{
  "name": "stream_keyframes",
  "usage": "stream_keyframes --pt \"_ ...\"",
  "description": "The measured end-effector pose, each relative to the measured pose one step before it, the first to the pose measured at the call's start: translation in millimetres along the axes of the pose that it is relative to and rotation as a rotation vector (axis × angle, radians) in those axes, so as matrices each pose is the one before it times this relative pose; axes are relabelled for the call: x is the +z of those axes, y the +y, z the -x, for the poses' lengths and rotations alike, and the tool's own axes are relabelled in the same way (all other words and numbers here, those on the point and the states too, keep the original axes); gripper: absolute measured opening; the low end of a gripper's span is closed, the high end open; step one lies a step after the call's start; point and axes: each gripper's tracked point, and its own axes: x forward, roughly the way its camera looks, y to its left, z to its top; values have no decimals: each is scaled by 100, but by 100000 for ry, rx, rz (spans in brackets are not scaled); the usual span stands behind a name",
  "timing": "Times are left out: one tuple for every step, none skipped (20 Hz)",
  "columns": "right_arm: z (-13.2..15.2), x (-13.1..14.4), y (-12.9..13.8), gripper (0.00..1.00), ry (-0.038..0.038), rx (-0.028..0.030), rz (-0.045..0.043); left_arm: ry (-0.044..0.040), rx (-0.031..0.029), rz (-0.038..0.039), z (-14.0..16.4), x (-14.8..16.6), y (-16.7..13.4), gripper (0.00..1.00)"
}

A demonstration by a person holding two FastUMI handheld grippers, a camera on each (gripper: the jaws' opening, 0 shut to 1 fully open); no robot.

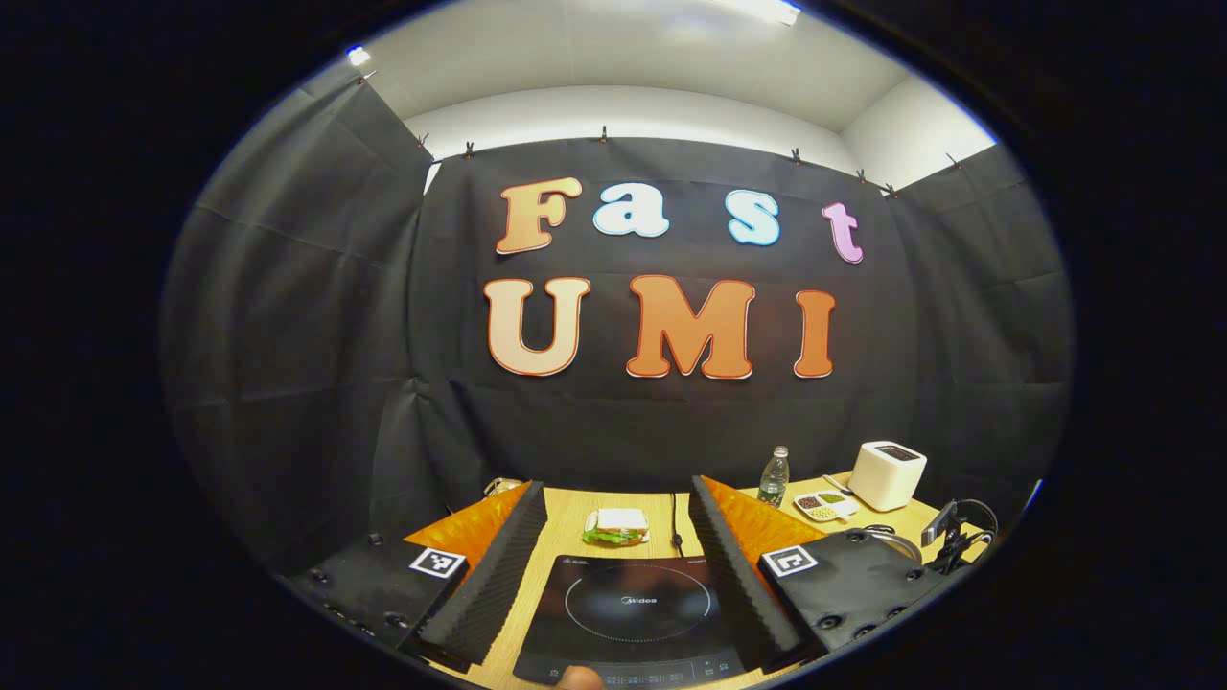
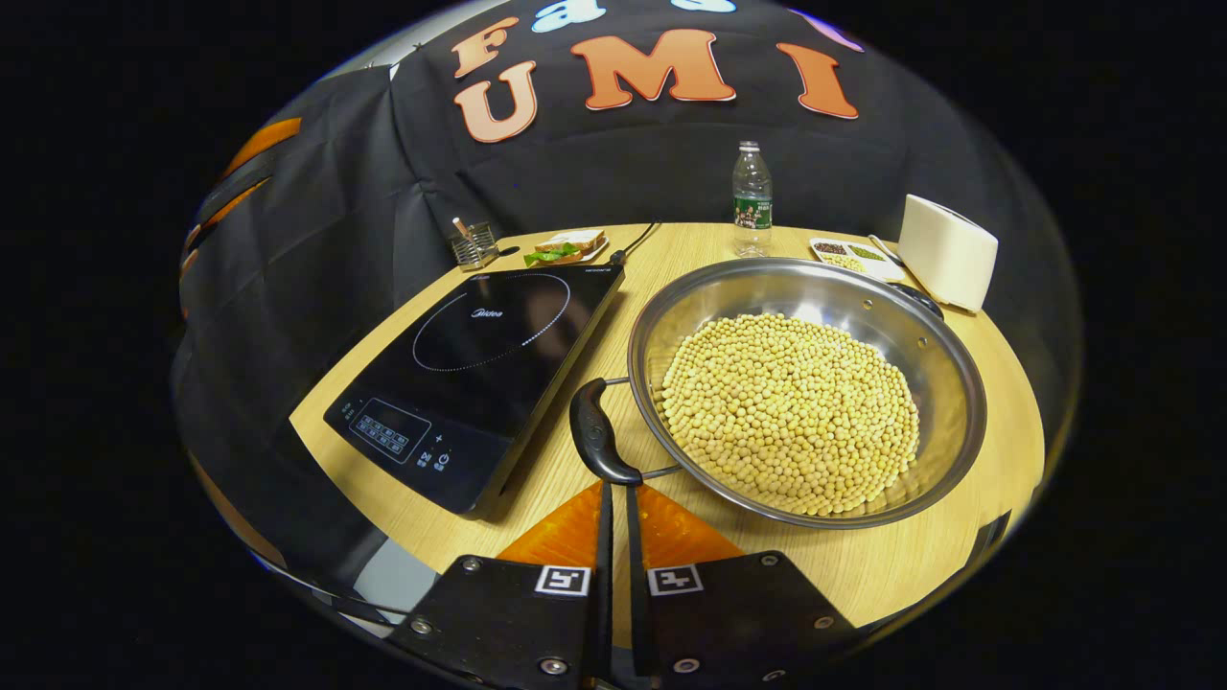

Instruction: First push the handle of the pot to place it horizontally, then grasp the pot with both hands and set it on the induction cooktop.

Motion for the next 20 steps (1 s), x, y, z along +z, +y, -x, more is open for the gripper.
stream_keyframes --pt "-192 118 196 8 -21 221 -1164 -80 127 53 10 -78 89 97" --pt "-30 111 137 8 -75 197 -1276 -46 173 143 5 42 140 97" --pt "-75 247 117 7 -120 253 -1199 -63 252 166 6 -9 165 97" --pt "10 50 245 7 -399 112 -1022 -29 298 169 91 18 137 97" --pt "-78 162 201 8 -290 -12 -619 -11 305 201 77 -24 187 97" --pt "70 157 24 7 -527 -172 -489 -5 175 177 -80 -9 163 97" --pt "-105 195 200 6 -354 138 -483 -21 158 161 -3 -41 75 97" --pt "117 105 176 4 -389 394 -932 -1 163 184 40 3 129 97" --pt "-70 461 276 4 -1090 591 -1250 53 130 178 146 -78 104 97" --pt "-61 277 111 4 -1037 70 -536 -19 183 213 -17 -26 81 97" --pt "-288 440 -162 3 -836 -1011 163 35 205 208 61 -2 162 97" --pt "-227 63 -131 2 -126 -814 231 -45 202 248 18 -23 170 97" --pt "-226 87 196 2 25 55 -215 -51 145 224 65 91 96 97" --pt "-53 161 79 2 -390 -262 -35 -70 124 103 -5 14 131 97" --pt "-154 181 93 2 -342 -322 465 44 317 -26 69 -88 209 97" --pt "-82 -27 86 2 -231 -211 336 -14 459 -60 38 -40 194 97" --pt "-229 147 88 2 -348 -149 118 -23 438 108 24 -21 199 97" --pt "-106 87 88 2 -200 -97 363 -19 295 260 29 48 155 97" --pt "-153 100 93 2 -192 -250 342 -10 247 272 147 48 81 97" --pt "-187 87 93 2 -437 -334 381 14 293 139 21 30 110 97"
